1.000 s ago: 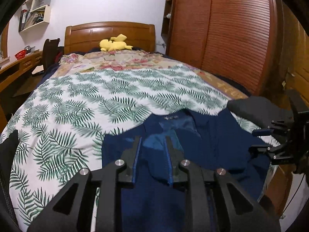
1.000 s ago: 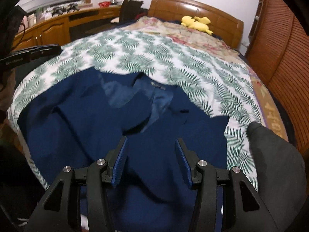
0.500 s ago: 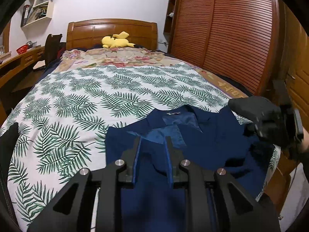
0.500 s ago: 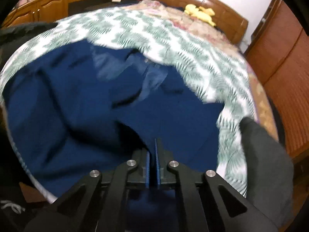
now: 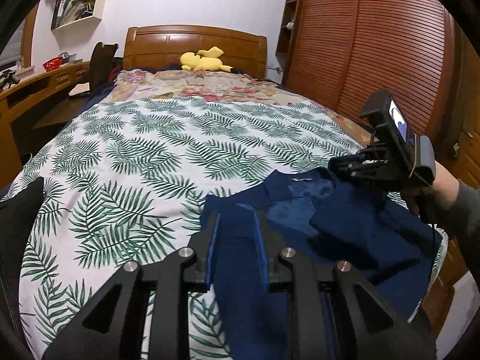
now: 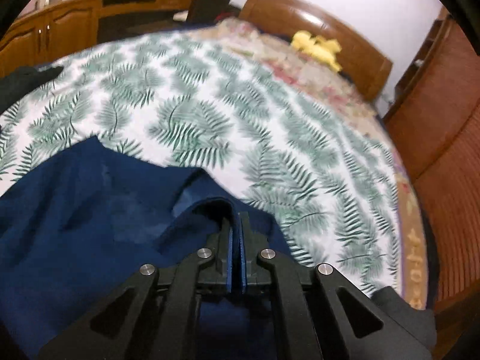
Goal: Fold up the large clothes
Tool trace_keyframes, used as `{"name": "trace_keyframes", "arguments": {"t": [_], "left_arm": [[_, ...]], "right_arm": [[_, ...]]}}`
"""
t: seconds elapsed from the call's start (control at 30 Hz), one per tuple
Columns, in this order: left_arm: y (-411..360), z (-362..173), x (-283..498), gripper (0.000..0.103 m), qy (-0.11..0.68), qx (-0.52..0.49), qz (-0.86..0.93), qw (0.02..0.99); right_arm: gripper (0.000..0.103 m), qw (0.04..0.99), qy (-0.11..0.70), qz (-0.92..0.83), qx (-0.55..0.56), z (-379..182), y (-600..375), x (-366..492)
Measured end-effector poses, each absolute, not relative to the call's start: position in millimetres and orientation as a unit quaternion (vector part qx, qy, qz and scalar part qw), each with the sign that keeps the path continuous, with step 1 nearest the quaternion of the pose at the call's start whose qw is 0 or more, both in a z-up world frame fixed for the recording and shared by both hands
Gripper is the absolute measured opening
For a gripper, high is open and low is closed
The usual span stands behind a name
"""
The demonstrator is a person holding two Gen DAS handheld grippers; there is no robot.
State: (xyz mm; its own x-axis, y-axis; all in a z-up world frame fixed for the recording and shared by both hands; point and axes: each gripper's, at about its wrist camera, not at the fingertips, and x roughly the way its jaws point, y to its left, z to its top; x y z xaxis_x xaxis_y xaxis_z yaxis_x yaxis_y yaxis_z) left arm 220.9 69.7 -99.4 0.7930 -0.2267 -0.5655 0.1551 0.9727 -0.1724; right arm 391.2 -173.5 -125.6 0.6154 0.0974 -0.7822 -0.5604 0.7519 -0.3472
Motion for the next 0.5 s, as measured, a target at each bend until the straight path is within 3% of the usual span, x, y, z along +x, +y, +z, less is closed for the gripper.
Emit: {"name": "trace_keyframes", "arguments": {"t": [0.07,0.1,0.5], "left_arm": [[73.8,-102.7,222.7,0.02,0.308,-0.061,-0.1,0.944],[75.6,-103.4,223.6,0.02,0.31,-0.062,-0.098,0.944],[75.7,-117.7,241.2,0.02,0.325,-0.085,-0.106,0.936]], "right_arm": [[0.046,0.851,0.388,0.175,-0.308,-131.9,-168.4,391.1],[0.049,0.854,0.382,0.178,-0.304,-131.1,-168.4,388.4],[0.049,0.868,0.371,0.213,-0.252,-116.7,-172.1,353.9]]}}
